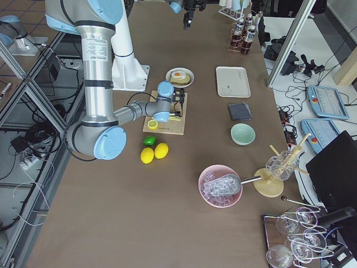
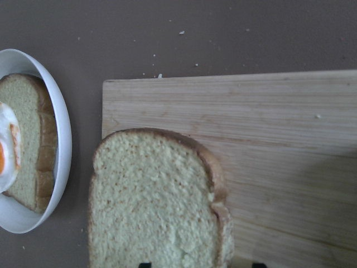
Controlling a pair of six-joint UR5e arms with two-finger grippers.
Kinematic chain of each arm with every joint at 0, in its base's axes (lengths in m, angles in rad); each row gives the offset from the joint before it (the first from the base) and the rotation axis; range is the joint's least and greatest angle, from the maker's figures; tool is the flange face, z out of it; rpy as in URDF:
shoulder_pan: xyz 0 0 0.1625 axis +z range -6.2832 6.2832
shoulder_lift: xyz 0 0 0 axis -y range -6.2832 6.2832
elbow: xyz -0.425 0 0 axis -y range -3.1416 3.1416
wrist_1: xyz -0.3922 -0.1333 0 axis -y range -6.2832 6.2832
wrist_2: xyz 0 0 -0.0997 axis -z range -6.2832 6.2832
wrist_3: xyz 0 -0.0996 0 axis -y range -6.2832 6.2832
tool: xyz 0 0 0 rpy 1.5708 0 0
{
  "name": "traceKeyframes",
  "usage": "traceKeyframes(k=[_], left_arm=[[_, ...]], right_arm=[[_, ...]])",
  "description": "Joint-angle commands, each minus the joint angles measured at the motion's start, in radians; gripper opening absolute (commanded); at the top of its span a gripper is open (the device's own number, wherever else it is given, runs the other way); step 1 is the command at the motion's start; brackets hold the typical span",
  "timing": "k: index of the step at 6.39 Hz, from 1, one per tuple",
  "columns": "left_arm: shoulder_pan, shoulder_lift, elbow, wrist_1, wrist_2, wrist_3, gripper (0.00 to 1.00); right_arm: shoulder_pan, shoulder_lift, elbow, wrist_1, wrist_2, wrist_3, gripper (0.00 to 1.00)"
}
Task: Make sandwich and place on tray
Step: 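Lift the bread slice with the right gripper and lay it over the egg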
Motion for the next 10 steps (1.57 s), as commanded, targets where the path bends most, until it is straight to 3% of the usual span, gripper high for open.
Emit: traceKeyframes(k=[1,5,7,9,10], left_arm=[[0.0,0.0,0.002,0.0,0.002,0.001,0.98],[-0.002,0.0,0.005,-0.002,0.002,0.002,0.98],[-0.002,0.003,0.006,0.0,0.002,0.001,0.98],[-0.002,0.009,0.002,-0.003,0.002,0.001,0.98],[-0.002,0.009,0.002,-0.003,0.002,0.001,0.98]], right_arm=[[0.006,0.005,0.008,0.002,-0.015,0.0,0.0],[0.106,0.036,0.064,0.019,0.091,0.015,0.0],[0.11,0.141,0.069,0.017,0.088,0.116,0.0],[0.063,0.258,0.017,0.014,0.034,0.204,0.0],[-0.01,0.281,0.005,0.013,-0.069,0.204,0.0]])
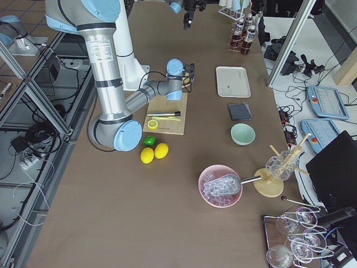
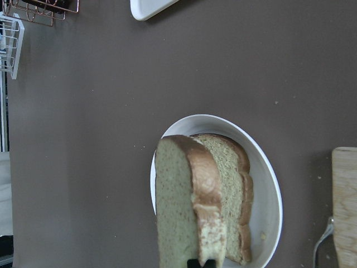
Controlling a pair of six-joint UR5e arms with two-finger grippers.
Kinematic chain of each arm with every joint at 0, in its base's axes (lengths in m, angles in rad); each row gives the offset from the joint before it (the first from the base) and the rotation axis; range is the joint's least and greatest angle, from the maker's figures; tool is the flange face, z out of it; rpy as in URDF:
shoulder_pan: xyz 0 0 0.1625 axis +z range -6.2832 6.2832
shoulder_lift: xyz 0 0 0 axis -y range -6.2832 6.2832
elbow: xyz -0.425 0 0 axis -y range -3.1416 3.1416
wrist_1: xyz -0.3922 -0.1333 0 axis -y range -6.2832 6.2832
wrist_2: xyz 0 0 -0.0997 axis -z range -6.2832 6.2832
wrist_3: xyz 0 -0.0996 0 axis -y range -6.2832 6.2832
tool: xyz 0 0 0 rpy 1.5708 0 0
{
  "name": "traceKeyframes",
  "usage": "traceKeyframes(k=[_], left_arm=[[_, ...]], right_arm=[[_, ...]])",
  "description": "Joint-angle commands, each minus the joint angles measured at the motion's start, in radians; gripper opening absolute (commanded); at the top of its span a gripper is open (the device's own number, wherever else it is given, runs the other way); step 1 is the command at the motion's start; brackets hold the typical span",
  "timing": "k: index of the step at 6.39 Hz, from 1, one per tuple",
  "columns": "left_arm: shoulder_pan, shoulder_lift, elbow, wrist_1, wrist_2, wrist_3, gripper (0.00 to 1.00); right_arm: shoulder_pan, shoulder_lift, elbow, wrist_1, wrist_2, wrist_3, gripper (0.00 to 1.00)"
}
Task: Make sandwich and place on tray
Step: 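Lift the bread slice with the right gripper and lay it over the egg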
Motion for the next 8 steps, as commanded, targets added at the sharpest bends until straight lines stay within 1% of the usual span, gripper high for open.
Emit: traceKeyframes(k=[1,3,5,6,8], left_arm=[[-0.002,0.001,0.002,-0.001,0.0,0.0,0.98],[-0.002,-0.002,0.002,-0.001,0.002,0.001,0.98],[-0.002,-0.003,0.005,-0.001,0.003,0.001,0.98],[-0.002,-0.003,0.01,-0.001,0.003,0.001,0.98],[-0.002,-0.011,0.022,-0.001,0.005,0.006,0.98]], right_arm=[[-0.109,0.057,-0.024,-0.008,-0.15,0.014,0.0],[-0.131,0.144,-0.14,-0.003,-0.207,0.013,0.0],[-0.131,0.144,-0.178,-0.006,-0.211,0.007,0.0],[-0.129,0.144,-0.214,-0.003,-0.212,0.004,0.0],[-0.088,0.144,-0.212,-0.002,-0.188,0.007,0.0]])
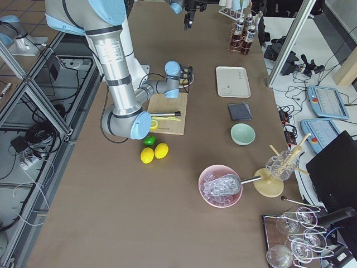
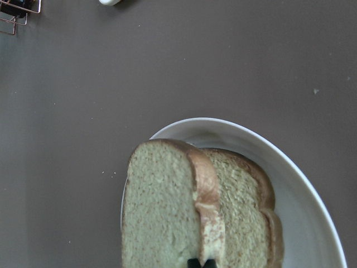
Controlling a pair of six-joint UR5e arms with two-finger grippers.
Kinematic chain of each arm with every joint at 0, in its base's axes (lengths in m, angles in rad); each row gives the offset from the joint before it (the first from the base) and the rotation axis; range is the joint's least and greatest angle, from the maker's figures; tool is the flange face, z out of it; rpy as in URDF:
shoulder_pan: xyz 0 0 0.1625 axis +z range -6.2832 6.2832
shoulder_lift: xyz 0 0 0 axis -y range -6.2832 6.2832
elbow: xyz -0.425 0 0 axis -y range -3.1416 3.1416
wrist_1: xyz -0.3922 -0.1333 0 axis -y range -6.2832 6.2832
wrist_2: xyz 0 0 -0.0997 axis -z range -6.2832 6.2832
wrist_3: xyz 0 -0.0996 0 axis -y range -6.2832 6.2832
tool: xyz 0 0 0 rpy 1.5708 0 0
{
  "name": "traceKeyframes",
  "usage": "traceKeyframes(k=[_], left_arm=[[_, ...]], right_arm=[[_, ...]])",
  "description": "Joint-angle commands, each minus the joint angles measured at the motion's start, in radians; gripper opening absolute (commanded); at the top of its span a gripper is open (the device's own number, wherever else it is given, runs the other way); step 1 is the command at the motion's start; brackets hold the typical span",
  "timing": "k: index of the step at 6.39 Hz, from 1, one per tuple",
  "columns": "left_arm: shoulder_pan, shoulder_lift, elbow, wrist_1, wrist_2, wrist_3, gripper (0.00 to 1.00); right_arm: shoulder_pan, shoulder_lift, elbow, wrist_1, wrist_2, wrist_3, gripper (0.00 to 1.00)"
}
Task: Make sandwich and place on tray
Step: 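Open the right gripper and withdraw it from the sandwich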
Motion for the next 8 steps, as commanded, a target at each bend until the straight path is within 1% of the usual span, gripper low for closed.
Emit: traceKeyframes(k=[1,3,4,5,6,7,8], left_arm=[[-0.001,-0.003,0.006,0.0,0.001,0.004,0.98],[-0.002,-0.003,0.006,0.0,0.003,0.022,0.98],[-0.001,-0.001,0.018,-0.002,0.003,0.053,0.98],[0.012,0.006,0.02,-0.002,0.021,0.126,0.98],[0.051,0.013,0.02,-0.002,0.068,0.131,0.98],[0.103,0.034,0.018,-0.002,0.131,0.133,0.98],[0.168,0.048,0.017,-0.002,0.185,0.133,0.98]], right_arm=[[0.05,-0.001,0.008,-0.002,0.065,0.01,0.98],[0.073,-0.006,0.031,-0.009,0.091,0.01,1.0],[0.128,-0.009,0.081,-0.018,0.175,0.016,1.0],[0.175,-0.027,0.136,-0.051,0.235,0.016,1.0],[0.237,-0.032,0.16,-0.068,0.33,0.017,1.0],[0.29,-0.087,0.197,-0.067,0.389,0.016,1.0],[0.358,-0.106,0.206,-0.067,0.5,0.016,1.0]])
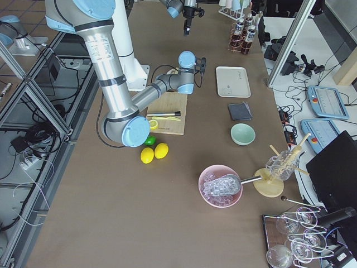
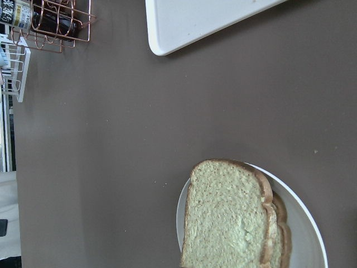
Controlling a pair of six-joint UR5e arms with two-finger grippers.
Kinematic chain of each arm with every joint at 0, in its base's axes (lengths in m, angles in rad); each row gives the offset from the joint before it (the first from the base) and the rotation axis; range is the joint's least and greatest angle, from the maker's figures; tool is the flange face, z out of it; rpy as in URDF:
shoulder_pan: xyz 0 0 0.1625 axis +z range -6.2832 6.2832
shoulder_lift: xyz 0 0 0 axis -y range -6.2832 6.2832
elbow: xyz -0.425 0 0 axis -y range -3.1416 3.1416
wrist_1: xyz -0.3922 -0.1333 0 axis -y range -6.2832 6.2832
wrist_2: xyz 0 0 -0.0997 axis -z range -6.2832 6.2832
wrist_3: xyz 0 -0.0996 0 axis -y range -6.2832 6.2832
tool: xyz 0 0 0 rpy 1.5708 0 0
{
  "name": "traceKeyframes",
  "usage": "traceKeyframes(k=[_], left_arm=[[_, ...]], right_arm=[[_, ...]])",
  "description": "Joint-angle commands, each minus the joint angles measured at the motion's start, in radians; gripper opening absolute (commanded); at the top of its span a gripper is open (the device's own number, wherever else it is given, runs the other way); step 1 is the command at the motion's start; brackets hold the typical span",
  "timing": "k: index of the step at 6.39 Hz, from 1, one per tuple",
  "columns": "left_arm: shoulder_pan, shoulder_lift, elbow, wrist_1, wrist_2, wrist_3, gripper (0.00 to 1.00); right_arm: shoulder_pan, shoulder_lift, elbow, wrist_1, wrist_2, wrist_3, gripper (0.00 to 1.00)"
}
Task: Make sandwich and place on tray
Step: 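Open the right gripper and withdraw it from the sandwich, then grasp the white plate rim with the left gripper while the right arm waits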
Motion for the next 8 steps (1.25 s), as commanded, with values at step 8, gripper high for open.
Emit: traceKeyframes(k=[8], left_arm=[[0.342,-0.065,0.13,0.0,0.562,0.006,0.73]], right_arm=[[0.144,-0.086,0.021,0.004,0.185,-0.057,1.0]])
